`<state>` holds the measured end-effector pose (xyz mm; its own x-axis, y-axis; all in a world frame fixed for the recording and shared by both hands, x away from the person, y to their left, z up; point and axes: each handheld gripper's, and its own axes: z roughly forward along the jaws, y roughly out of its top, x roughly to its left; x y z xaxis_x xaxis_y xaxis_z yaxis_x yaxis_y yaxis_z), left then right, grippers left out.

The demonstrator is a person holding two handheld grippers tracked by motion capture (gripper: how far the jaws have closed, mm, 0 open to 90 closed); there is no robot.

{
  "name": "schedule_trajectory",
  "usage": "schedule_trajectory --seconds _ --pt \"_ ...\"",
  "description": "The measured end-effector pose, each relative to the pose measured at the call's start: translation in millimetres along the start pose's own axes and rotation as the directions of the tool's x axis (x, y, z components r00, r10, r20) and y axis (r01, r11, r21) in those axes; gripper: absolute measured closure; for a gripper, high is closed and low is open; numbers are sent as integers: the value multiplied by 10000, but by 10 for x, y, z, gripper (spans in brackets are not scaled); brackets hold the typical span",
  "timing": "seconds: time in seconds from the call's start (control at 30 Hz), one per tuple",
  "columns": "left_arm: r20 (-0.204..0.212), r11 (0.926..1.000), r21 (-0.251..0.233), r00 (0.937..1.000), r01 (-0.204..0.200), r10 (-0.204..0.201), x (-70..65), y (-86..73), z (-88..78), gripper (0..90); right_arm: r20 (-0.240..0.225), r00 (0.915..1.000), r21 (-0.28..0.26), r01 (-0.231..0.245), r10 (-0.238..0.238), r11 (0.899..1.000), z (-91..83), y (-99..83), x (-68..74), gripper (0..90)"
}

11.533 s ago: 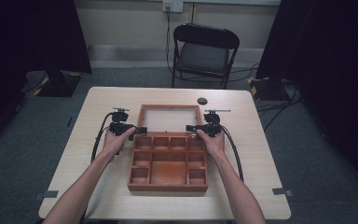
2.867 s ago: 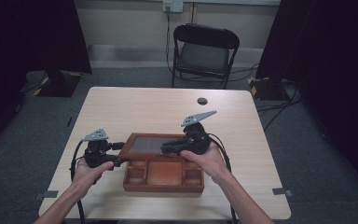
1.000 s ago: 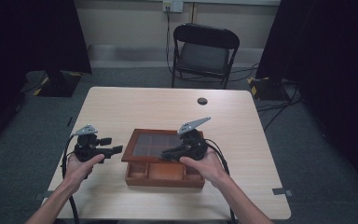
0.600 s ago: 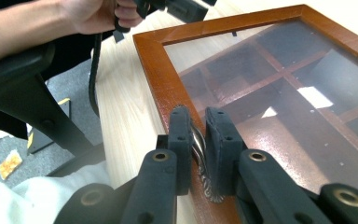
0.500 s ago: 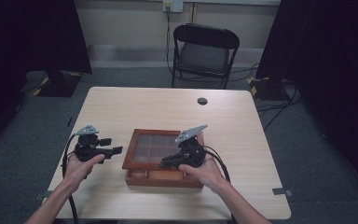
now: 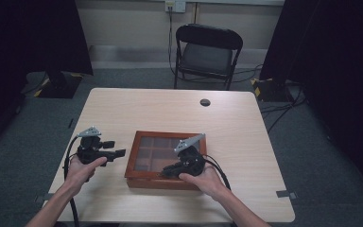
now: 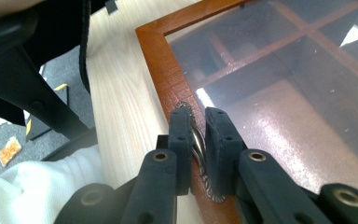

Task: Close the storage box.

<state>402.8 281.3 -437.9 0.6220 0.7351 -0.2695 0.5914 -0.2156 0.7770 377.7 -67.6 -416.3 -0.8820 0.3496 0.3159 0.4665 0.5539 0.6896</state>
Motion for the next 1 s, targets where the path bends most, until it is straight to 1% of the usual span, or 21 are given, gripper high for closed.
schedule_trajectory --seconds 0.17,0.33,0.37,0.47,0.53,0.6,0.7,0.73,0.77,0.83,0.93,1.0 --pt "-33 10000 10 10000 2 -2 13 -4 -4 270 -35 10000 206 4 -4 9998 70 -25 -9 816" --pt "-85 9997 233 9999 -89 91 8 -7 8 269 5 10000 379 -52 51 9993 123 -55 -17 817" --pt "-92 9997 225 9999 -93 95 3 -7 13 269 -46 10000 373 -53 55 9993 133 -62 -23 817" --pt "-70 9996 260 9999 -117 119 -3 -6 20 269 8 10000 462 -60 60 9989 159 -80 -27 817" --pt "-65 9995 298 9999 -123 125 -4 -7 25 269 -70 9997 449 -234 237 9987 158 -83 -35 817" --pt "-57 9995 289 9999 -125 126 -4 -8 25 269 -71 9998 401 -207 210 9990 160 -86 -38 816" --pt "-56 9996 282 9999 -100 101 0 -7 25 269 -58 9995 325 -315 317 9990 159 -96 -35 812" --pt "-66 9996 281 9999 -101 103 0 -7 25 269 -41 9997 292 -237 238 9993 158 -99 -33 791" --pt "-70 9996 265 9999 -98 100 0 -8 27 269 -64 9996 278 -289 291 9992 155 -97 -32 757" --pt "-100 9996 278 9999 -101 104 0 -6 30 269 62 9991 286 -422 421 9987 146 -79 -28 703" --pt "-156 9995 308 9999 -57 61 -1 -5 33 270 161 9985 -92 -519 520 9986 95 -45 -40 628" --pt "-163 9995 321 9998 -54 60 2 -6 31 270 412 9962 -335 -757 771 9966 38 -26 -54 566"
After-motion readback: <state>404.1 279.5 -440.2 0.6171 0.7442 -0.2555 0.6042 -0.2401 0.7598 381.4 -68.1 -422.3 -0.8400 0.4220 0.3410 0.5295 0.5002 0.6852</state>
